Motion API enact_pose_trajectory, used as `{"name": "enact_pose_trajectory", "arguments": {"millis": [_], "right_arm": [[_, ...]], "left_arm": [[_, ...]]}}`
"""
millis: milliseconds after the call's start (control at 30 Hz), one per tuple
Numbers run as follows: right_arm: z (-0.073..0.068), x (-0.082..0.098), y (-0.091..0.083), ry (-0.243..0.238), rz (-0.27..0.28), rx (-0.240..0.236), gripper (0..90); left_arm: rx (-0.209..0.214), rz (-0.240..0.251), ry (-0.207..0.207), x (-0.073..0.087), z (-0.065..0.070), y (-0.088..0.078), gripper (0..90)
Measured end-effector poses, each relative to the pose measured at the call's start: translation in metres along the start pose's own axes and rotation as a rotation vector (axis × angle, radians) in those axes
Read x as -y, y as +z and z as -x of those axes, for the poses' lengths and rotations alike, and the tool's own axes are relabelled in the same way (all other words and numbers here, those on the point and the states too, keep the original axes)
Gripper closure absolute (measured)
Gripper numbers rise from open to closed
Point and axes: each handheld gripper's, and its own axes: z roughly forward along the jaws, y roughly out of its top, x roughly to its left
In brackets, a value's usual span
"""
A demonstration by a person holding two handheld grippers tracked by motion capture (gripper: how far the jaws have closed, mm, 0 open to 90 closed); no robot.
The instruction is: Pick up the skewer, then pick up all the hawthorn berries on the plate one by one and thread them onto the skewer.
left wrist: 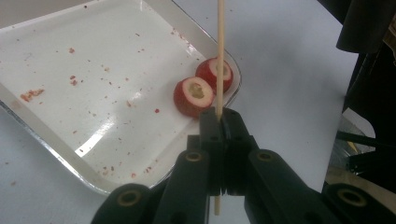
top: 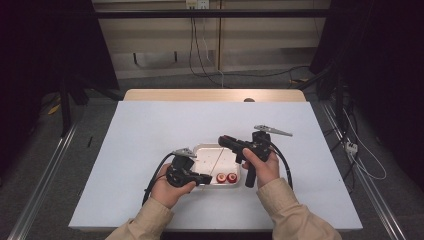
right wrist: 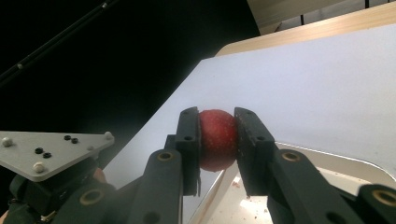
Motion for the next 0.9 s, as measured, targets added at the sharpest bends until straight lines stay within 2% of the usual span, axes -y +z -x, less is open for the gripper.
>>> {"name": "enact_pose_trajectory", "arguments": {"millis": [533,900], "right_arm": [[0.0019,0.0024,0.0029,0.015,0.005,-0.007,73.0],[0.0059,0.0041,-0.0005,0.032,0.02,-0.004,72.9]], "left_arm": [[-0.018,0.016,-0.004,0.0017,0.001,-0.0043,89.3],[-0.044,0.071,-0.018,0.0036,0.0008,-0.0032,89.4]]}}
